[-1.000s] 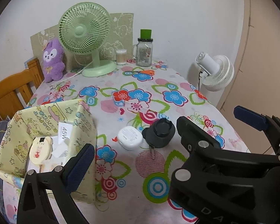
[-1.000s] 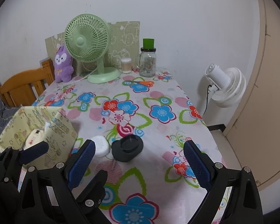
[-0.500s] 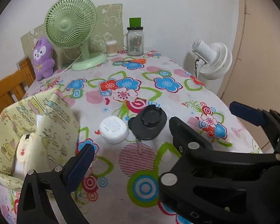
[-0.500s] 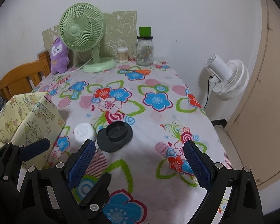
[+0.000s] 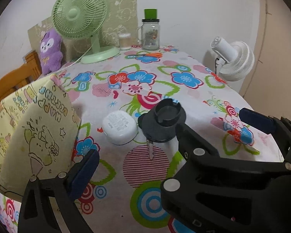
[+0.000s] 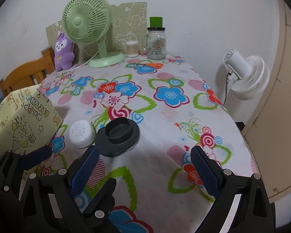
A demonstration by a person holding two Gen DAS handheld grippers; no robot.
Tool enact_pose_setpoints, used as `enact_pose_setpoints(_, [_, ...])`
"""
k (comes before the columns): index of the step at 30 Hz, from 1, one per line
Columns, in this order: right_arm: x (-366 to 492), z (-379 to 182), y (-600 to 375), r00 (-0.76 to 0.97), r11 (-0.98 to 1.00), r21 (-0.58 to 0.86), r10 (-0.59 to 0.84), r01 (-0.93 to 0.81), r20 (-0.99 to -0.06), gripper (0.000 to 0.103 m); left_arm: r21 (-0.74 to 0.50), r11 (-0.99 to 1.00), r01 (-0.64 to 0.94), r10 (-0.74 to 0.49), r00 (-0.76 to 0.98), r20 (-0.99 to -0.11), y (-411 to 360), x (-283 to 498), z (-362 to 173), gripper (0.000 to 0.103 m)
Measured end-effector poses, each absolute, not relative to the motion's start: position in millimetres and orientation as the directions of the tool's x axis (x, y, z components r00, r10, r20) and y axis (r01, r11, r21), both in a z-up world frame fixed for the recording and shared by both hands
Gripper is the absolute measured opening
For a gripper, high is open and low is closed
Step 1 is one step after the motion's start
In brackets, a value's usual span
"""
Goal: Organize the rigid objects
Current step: 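Grasp the white rounded puck with the left tool while the right tool grasps the black round cap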
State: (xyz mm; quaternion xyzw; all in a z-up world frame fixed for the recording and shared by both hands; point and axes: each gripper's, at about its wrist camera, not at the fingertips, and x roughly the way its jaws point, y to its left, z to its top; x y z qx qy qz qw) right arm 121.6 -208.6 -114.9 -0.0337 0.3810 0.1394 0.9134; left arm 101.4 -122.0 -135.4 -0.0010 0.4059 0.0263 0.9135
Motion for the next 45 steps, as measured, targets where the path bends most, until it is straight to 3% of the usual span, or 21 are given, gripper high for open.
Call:
enact_pose_setpoints(8, [140.4,-120.9,-195.0,0.644,0.948,0.031,0.238,-0.316,-0.727,0.096,-0.013,0.992,-0.122,0.071,0.661,-0.747,-108.3,113.6,-140.7,0.099])
enact_pose_setpoints(19, [159.0,-133.7,-183.4,0.615,0.93,0.0,0.243,-0.367,-0.75,0.087,-0.02,0.988,-0.154,0.082,0.629,-0.773,-102.8,125.9,-153.0,0.097])
enact_pose_setpoints(22, [163.2,-138.0,-180.9,0.603,0.925,0.003,0.249,-0.379,-0.758,0.077,-0.026,0.988,-0.154,0.076,0.619,-0.781,-100.6,128.6,-156.0,0.096])
enact_pose_setpoints(31, [172.2,-137.9,-174.4,0.594,0.907,0.018,0.29,-0.421,-0.75,0.075,-0.037,0.988,-0.149,0.063,0.613,-0.787,-97.4,136.4,-156.0,0.093])
enact_pose_setpoints(33, [174.8,-139.4,-174.4,0.584,0.905,0.029,0.299,-0.425,-0.755,0.058,-0.033,0.989,-0.145,0.063,0.612,-0.788,-97.1,138.6,-156.1,0.093])
enact_pose_setpoints(34, [176.2,-139.0,-174.3,0.579,0.901,0.043,0.312,-0.431,-0.753,0.055,-0.037,0.989,-0.143,0.059,0.61,-0.79,-96.4,140.0,-155.8,0.093])
enact_pose_setpoints(43, [181.5,-133.9,-191.8,0.6,0.934,0.063,0.277,-0.352,-0.751,0.055,-0.047,0.988,-0.147,0.051,0.598,-0.8,-93.9,152.0,-155.3,0.093])
enact_pose_setpoints(45, [182.7,-132.9,-200.1,0.602,0.941,0.082,0.275,-0.328,-0.75,0.055,-0.041,0.984,-0.175,0.073,0.6,-0.797,-92.4,153.5,-155.0,0.086])
